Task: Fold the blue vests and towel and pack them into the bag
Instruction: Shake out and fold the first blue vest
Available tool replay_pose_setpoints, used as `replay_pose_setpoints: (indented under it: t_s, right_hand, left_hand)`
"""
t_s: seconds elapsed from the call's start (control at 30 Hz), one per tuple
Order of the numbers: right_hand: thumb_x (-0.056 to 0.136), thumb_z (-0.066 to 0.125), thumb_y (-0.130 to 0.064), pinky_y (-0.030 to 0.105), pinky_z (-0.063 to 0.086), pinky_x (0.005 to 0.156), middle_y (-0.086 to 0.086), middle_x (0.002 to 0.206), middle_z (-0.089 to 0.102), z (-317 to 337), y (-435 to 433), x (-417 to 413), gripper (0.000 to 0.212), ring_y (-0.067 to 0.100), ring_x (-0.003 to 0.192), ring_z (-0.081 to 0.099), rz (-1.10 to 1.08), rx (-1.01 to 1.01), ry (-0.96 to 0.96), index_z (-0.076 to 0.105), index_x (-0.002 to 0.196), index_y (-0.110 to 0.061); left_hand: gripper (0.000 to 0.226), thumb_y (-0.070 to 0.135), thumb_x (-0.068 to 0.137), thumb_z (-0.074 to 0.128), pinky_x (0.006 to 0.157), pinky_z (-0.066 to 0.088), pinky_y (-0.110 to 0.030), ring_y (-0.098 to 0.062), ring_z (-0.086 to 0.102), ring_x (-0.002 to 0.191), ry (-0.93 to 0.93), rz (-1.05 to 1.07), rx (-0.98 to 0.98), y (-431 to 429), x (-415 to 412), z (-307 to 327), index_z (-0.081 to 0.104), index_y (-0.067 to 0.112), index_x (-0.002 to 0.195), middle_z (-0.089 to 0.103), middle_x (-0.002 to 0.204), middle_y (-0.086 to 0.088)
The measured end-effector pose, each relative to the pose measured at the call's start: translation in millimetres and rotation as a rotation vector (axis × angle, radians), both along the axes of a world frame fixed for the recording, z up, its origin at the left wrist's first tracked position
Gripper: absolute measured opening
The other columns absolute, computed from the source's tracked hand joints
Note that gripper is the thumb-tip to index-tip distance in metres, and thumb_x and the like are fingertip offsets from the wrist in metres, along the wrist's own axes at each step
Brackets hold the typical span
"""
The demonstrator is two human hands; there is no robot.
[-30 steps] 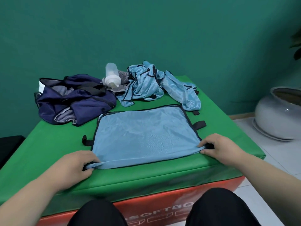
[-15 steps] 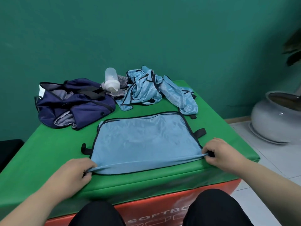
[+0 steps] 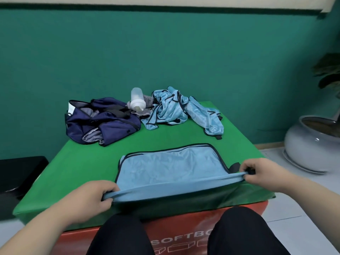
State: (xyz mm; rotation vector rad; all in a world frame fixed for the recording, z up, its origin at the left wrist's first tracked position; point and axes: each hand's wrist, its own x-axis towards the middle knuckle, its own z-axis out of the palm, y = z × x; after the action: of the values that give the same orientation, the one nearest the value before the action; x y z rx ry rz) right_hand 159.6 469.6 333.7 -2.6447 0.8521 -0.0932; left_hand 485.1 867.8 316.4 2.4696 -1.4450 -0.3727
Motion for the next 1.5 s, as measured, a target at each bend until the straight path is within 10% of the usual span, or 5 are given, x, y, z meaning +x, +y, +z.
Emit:
replay_pose_setpoints:
  t_s: [0.47,0.7,0.9,1.2,1.5]
  right_hand:
    - [0.083,0.061,-0.018,0.024,0.044,0.059,-0.009,0.072,0.065,17,-44,99,0.015,0.005,0.063,0.056,-0.053,-0.085,0.017,0.065,0.084,-0.032]
    - [0.090,0.054,-0.027,0.032,0.050,0.076,-0.004,0.109,0.066,-20,-82,167,0.025,0.017,0.095,0.061,-0.107,-0.157,0.143,0.063,0.113,-0.029]
    - [0.096,0.035,-0.053,0.048,0.019,0.119,-0.005,0.142,0.048,-54,-38,189,0.049,0.021,0.139,0.035,0.128,-0.461,0.148,0.050,0.137,-0.031]
    - [0.079,-0.001,-0.080,0.048,-0.009,0.123,-0.003,0.167,-0.008,-84,-6,193,0.090,0.021,0.153,-0.013,0.197,-0.237,0.271,-0.002,0.158,-0.038]
    - [0.077,-0.007,-0.078,0.047,-0.011,0.122,-0.001,0.166,-0.015,-83,-10,191,0.090,0.021,0.152,-0.020,0.205,-0.245,0.314,-0.011,0.157,-0.038]
  left_hand:
    - [0.019,0.013,0.081,0.058,0.053,0.037,-0.019,0.000,0.052,0.062,-0.098,0.200,-0.033,-77,64,28,0.064,0.031,0.084,0.063,0.071,0.013]
    - [0.033,0.025,0.086,0.058,0.088,0.048,-0.030,-0.015,0.062,0.106,-0.202,0.282,0.052,-127,119,-9,0.061,0.037,0.117,0.068,0.115,0.009]
    - [0.046,0.044,0.093,0.047,0.119,0.025,-0.050,-0.022,0.040,0.141,-0.489,0.051,-0.186,-144,80,-49,0.057,0.027,0.134,0.052,0.144,0.003]
    - [0.111,0.083,0.060,-0.028,0.122,-0.011,-0.040,-0.015,-0.013,0.152,-0.308,-0.002,0.213,-152,69,-74,-0.004,0.035,0.157,-0.013,0.166,0.005]
    - [0.106,0.084,0.068,-0.018,0.124,-0.003,-0.042,-0.014,-0.022,0.149,-0.273,0.141,0.228,-104,77,-68,-0.001,0.033,0.158,-0.020,0.164,0.006]
